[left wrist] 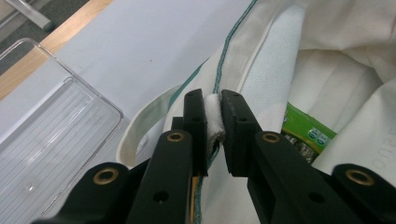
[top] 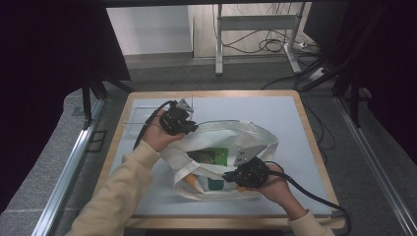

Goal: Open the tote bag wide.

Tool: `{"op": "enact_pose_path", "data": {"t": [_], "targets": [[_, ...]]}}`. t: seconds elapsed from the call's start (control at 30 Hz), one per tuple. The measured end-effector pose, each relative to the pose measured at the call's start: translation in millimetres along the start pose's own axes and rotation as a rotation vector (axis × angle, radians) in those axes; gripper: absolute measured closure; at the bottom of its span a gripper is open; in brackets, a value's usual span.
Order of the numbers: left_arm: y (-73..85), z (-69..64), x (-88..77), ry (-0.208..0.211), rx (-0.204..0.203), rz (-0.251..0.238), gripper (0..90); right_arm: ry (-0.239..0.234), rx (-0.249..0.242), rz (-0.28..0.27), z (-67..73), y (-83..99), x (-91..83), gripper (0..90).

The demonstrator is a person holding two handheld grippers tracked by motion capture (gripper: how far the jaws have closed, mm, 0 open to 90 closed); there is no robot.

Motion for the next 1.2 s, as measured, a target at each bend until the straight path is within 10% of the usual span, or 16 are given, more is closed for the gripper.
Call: {"op": "enact_pose_path", "data": {"t": [0.57, 1.2], "targets": [[-4.8, 19.3, 6.1, -0.106, -0.029, -0.023, 82.2, -0.045, -0.031, 0.025, 19.9, 13.3, 2.4, 86.7], [-9.1, 35.7, 11.5, -0.128, -0.076, -0.039, 82.3, -0.100, -0.054, 0.072, 31.4, 26.0, 14.0, 86.4]]}}
Point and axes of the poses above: each handheld gripper's, and its own axes: x roughly forward along the jaws, y roughly out of its underside, z roughly to its left, the point moved 3 cm from there along x, roughly forward along the jaws, and after that the axes turned 7 degrees about y, right-handed, at the moved point
